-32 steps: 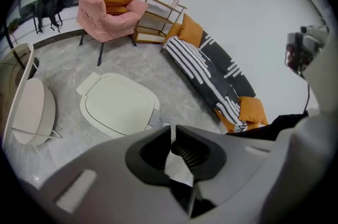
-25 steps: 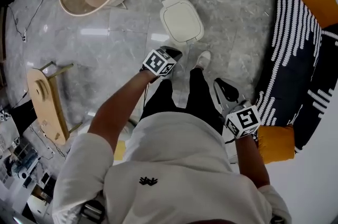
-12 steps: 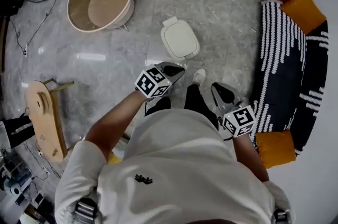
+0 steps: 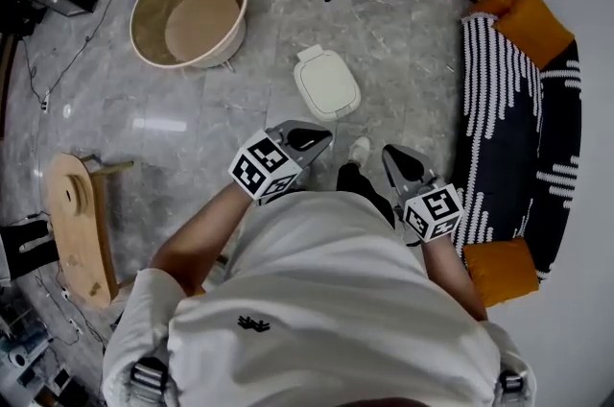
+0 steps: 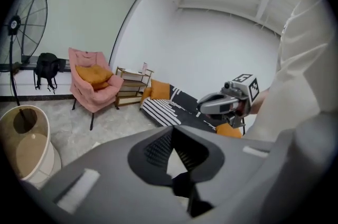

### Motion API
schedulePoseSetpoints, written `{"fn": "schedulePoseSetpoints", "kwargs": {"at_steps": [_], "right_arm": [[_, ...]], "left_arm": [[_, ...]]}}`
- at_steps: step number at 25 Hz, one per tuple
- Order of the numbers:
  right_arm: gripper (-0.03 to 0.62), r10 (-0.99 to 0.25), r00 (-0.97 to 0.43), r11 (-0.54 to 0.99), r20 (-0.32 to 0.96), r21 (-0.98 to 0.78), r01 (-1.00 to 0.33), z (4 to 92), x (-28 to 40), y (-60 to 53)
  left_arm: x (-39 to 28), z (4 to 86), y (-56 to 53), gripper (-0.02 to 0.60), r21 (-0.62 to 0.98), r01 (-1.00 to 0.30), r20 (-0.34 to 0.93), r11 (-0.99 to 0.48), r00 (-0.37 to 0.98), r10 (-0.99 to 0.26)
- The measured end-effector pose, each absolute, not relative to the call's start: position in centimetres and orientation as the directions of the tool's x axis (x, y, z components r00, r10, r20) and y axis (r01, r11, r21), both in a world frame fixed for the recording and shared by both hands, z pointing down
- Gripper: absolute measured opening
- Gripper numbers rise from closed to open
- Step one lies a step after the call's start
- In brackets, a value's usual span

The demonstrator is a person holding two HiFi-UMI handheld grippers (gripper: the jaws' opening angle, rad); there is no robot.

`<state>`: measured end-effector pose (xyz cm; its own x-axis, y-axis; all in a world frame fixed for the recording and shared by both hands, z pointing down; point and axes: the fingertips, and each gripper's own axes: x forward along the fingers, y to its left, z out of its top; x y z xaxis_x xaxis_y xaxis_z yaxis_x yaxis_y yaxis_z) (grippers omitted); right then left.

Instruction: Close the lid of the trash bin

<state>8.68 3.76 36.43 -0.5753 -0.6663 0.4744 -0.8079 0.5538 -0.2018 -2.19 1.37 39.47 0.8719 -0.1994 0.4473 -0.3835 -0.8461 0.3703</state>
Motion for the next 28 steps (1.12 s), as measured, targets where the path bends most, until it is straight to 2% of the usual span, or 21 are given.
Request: {"fn": "schedulePoseSetpoints", "kwargs": {"at_steps": [7,28], "right_arm": [[0.012,-0.687,-0.561,0.548,0.462,-0.178,-0.817,35.7,8.0,5.0],[0.008,-0.69,-0.548,0.552,0.473,-0.144,-0.821,35.0,6.5,6.7]], "left_arm": [[-3.4,37.7,2.5,0.057,0.333,-0.39,0.419,-0.858,0.877,-0.236],[-4.3,37.2,4.2,0.057,0.325,-0.359,0.397,-0.875,0.892,-0.218]]}}
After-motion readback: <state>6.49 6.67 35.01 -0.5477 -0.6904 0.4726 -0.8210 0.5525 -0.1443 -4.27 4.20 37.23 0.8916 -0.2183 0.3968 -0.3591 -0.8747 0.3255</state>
